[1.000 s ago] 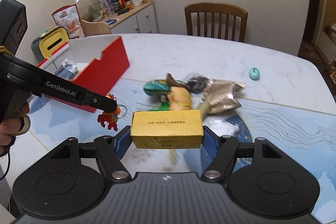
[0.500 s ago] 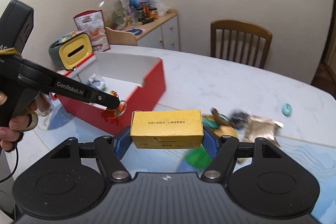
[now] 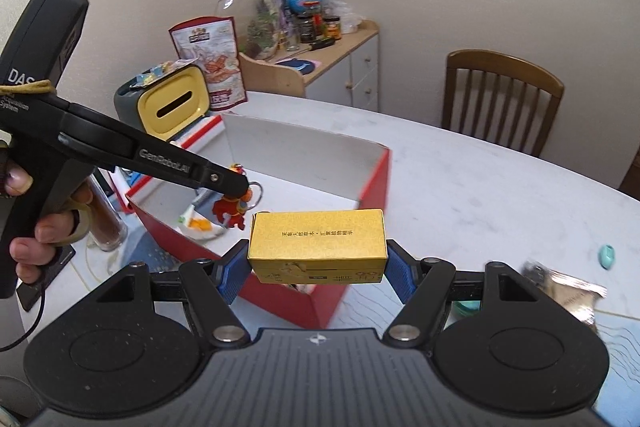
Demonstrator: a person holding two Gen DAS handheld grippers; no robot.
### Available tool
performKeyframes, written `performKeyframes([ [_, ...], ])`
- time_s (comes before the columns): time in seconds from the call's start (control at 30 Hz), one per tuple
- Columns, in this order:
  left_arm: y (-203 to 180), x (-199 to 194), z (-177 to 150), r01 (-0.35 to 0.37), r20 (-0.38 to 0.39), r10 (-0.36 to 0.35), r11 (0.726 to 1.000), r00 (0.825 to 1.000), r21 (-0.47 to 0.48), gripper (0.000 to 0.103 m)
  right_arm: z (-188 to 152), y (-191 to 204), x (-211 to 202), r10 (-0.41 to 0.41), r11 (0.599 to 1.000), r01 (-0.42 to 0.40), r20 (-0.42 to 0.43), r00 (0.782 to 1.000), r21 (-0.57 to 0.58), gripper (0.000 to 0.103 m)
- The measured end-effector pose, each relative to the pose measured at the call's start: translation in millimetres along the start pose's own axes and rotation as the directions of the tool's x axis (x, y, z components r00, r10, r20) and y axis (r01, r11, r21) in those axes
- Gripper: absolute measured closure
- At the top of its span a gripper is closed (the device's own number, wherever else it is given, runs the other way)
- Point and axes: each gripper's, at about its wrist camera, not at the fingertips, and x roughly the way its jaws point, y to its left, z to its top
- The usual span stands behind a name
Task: Organize objects
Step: 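Carry the red figure and yellow box into the red-white box and release both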
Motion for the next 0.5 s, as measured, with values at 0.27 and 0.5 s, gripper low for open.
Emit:
performKeyframes([
  [0.27, 41, 24, 9, -0.054, -0.026, 0.054, 0.998, 0.998, -0.018, 0.093, 20, 25, 58, 0.000, 0.999, -0.001, -0.052, 0.999, -0.032, 0.033],
  [0.5, 71, 52, 17, -0.078, -0.065, 0.075, 0.996, 0.995, -0.045, 0.093, 29, 41, 111, -0.017, 0.997, 0.009, -0.125, 0.992, -0.070, 0.033],
])
